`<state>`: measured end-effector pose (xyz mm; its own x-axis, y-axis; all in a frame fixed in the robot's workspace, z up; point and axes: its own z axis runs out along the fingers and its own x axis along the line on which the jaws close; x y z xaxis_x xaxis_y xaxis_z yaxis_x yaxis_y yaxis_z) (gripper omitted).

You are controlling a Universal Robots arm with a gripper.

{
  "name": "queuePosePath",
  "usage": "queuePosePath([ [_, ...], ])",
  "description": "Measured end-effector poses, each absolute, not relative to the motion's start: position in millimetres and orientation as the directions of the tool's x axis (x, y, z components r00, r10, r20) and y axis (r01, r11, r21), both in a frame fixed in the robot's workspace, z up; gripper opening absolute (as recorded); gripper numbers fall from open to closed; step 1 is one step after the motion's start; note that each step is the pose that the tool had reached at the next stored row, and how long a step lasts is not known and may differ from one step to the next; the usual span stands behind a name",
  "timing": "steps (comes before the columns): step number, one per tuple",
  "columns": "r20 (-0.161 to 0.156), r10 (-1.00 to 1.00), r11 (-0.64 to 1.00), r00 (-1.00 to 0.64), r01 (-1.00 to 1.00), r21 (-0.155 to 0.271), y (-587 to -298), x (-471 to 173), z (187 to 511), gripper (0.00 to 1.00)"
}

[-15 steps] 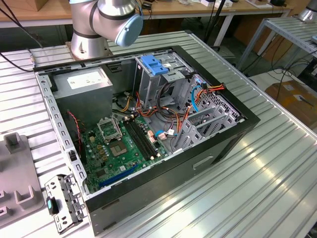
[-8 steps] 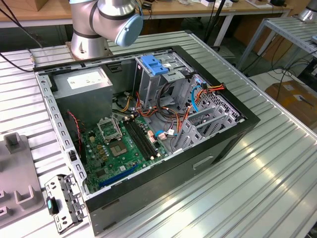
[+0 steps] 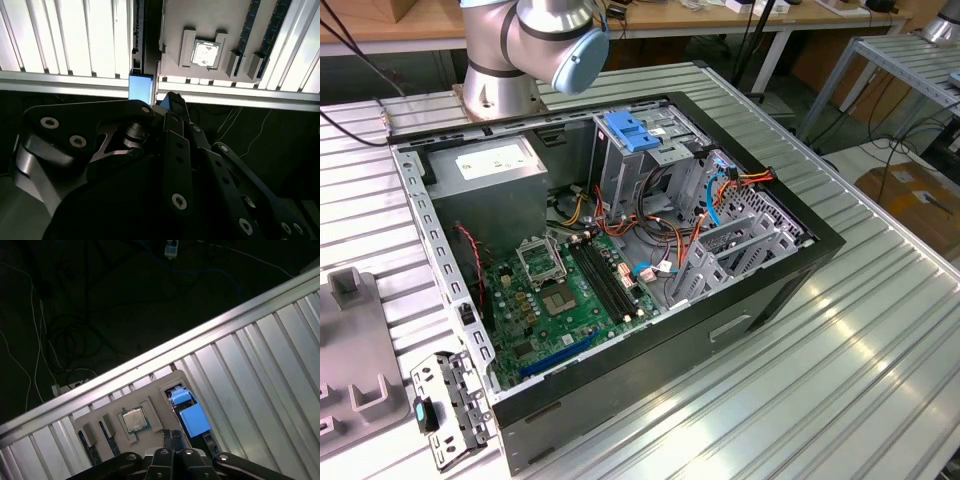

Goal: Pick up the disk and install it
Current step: 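Pick up the disk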

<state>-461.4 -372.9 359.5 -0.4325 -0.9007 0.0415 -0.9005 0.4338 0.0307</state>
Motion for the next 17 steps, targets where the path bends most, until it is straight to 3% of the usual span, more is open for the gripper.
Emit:
queuePosePath([
  [9,0.035,-0.925,0.378,-0.378,-0.926,0.012,-365,-461,354,0.11],
  [17,0.031,-0.971,0.236,-0.236,-0.972,-0.002,-360,-461,350,0.11],
])
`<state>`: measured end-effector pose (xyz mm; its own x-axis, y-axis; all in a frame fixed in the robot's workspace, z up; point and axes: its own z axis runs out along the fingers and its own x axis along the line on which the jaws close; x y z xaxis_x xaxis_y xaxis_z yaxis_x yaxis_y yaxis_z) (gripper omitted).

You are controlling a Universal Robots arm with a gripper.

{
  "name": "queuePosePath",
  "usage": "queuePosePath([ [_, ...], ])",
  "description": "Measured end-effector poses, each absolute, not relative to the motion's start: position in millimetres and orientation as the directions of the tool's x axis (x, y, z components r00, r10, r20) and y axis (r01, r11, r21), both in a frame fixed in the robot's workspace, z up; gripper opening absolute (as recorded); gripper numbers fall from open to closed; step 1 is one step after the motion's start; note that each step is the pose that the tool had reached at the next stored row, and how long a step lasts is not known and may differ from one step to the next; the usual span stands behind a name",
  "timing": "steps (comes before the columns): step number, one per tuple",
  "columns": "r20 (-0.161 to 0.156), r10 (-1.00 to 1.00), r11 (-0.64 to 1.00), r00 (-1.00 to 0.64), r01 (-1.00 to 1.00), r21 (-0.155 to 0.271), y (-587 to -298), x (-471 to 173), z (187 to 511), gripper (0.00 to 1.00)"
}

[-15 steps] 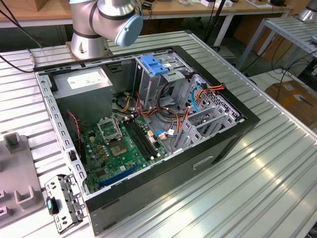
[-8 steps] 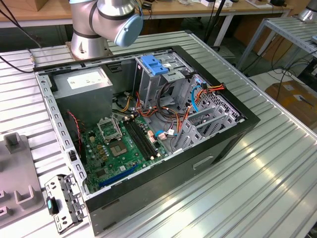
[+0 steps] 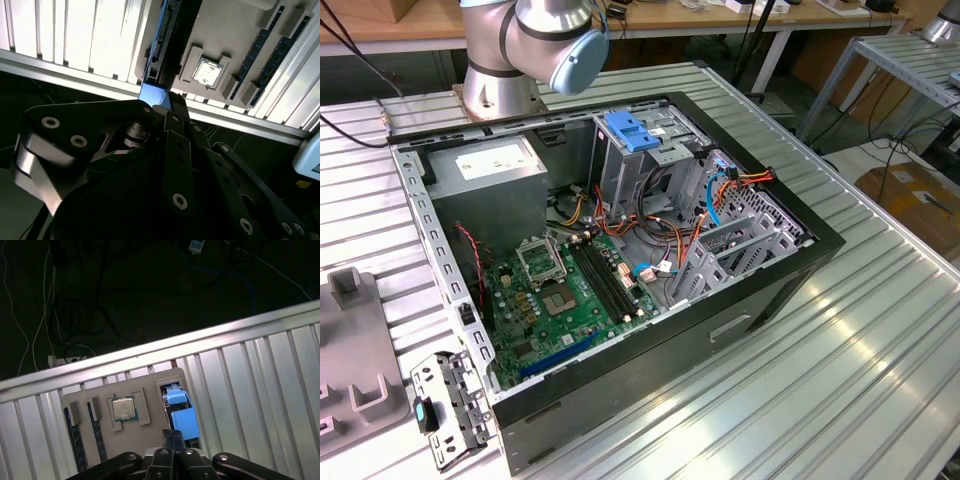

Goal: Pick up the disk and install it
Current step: 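Pick up the disk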

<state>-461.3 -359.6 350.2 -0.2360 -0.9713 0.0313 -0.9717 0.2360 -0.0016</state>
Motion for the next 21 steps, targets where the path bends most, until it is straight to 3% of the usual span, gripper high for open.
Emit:
queuePosePath([
  [9,0.028,-0.982,0.188,-0.188,-0.982,-0.006,-352,-469,348,0.11],
  [15,0.028,-0.993,0.115,-0.116,-0.993,-0.006,-352,-471,346,0.42],
  [18,0.028,-0.995,0.092,-0.092,-0.996,-0.006,-352,-472,342,0.47],
  [19,0.028,-0.996,0.088,-0.088,-0.996,-0.006,-352,-472,340,0.54],
  [21,0.028,-0.997,0.078,-0.078,-0.997,-0.006,-352,-473,336,0.54],
])
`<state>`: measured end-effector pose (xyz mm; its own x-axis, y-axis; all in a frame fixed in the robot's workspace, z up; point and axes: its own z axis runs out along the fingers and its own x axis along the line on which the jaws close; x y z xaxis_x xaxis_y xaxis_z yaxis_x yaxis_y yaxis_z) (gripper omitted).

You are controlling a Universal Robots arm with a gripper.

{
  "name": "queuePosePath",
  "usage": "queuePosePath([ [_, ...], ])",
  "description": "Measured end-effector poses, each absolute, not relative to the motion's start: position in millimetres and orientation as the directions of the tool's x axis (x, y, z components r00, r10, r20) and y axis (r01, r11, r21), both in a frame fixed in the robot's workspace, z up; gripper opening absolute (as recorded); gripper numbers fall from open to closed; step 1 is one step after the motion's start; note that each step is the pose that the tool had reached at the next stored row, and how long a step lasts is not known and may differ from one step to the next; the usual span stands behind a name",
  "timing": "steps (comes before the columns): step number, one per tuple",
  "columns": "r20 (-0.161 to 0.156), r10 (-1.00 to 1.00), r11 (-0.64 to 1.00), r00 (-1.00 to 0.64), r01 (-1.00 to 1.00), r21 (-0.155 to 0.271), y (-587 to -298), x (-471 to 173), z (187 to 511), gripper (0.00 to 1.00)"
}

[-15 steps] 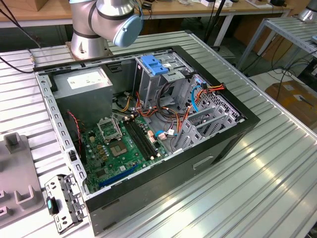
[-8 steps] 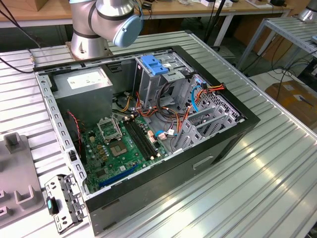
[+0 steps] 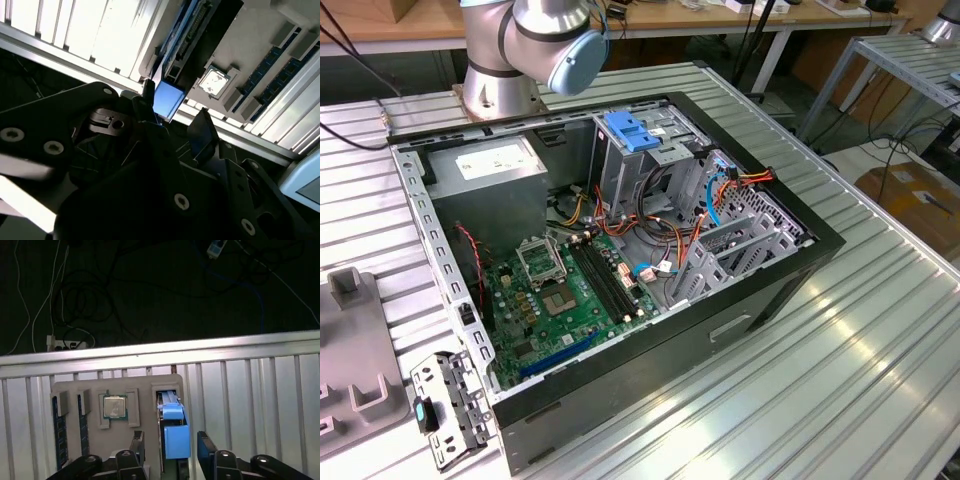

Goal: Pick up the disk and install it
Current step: 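Pick up the disk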

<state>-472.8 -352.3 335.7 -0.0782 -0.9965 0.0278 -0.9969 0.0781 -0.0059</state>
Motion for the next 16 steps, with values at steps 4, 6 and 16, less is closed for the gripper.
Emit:
queuePosePath([
  [4,0.028,-0.997,0.065,-0.065,-0.998,-0.006,-352,-473,327,0.54],
  [6,0.028,-0.998,0.063,-0.063,-0.998,-0.006,-352,-473,324,0.54],
  [16,0.027,-0.999,0.045,-0.045,-0.999,-0.015,-351,-478,308,0.54],
])
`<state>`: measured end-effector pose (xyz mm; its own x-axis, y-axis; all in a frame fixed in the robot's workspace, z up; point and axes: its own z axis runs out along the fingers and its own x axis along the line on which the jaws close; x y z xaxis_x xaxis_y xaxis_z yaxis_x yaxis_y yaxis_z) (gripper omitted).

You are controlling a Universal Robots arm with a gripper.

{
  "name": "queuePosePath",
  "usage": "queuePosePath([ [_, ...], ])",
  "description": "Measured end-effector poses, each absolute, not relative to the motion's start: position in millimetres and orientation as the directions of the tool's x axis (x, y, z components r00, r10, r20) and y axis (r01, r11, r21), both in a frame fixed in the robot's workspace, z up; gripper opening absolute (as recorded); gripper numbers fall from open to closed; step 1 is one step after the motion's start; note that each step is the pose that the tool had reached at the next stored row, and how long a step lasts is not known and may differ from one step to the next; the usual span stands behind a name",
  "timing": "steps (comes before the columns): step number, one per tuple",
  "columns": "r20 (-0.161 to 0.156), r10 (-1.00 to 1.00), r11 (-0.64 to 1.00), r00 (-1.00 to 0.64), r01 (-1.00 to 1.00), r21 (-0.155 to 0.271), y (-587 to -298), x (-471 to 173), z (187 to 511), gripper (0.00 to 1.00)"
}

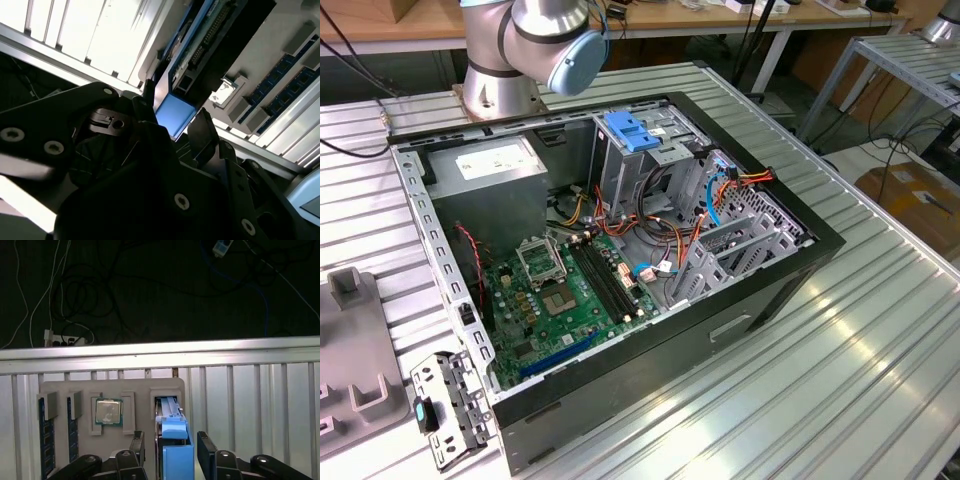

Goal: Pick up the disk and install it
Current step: 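Pick up the disk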

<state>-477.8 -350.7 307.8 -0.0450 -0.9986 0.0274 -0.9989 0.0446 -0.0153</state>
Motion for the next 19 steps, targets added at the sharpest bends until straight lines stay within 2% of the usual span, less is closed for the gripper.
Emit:
queuePosePath([
  [19,0.019,-0.999,0.040,-0.040,-0.999,-0.020,-350,-479,294,0.54],
])
